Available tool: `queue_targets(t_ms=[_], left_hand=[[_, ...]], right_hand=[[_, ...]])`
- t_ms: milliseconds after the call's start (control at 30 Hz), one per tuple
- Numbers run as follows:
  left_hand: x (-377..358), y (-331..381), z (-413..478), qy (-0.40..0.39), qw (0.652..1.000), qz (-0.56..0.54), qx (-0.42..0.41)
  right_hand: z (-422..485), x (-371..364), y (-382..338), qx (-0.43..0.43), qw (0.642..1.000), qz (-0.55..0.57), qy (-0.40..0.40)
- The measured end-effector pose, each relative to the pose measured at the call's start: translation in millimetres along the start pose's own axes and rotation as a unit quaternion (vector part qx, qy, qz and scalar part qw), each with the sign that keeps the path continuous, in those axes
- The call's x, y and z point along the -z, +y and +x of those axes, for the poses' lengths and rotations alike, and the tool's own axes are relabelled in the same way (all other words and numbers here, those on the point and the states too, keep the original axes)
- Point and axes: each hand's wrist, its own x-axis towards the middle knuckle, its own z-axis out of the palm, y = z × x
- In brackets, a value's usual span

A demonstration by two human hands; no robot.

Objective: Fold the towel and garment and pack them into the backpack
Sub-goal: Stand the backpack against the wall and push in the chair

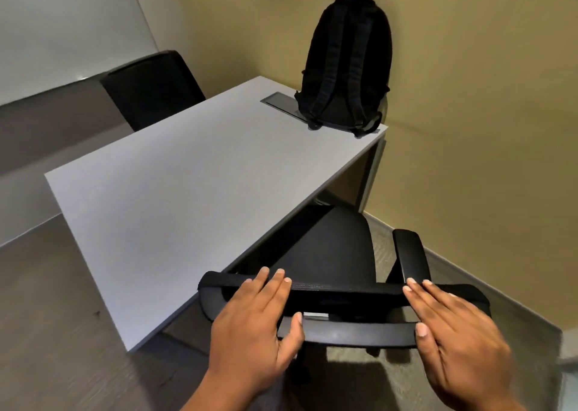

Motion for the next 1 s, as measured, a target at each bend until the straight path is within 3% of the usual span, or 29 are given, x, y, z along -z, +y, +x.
queue_targets(t_ms=[100, 500, 1001], left_hand=[[5.3, -13.7, 0.1, -0.023, 0.999, 0.011, 0.040], [-5.0, 8.1, -8.2, 0.002, 0.995, -0.011, 0.095], [-36.6, 107.5, 24.6, 0.022, 0.958, 0.073, 0.275]], right_hand=[[18.6, -4.0, 0.6, 0.022, 1.000, 0.008, -0.008], [63.9, -14.3, 29.2, 0.079, 0.996, 0.042, -0.016], [127.0, -30.6, 128.1, 0.204, 0.970, 0.127, -0.033]])
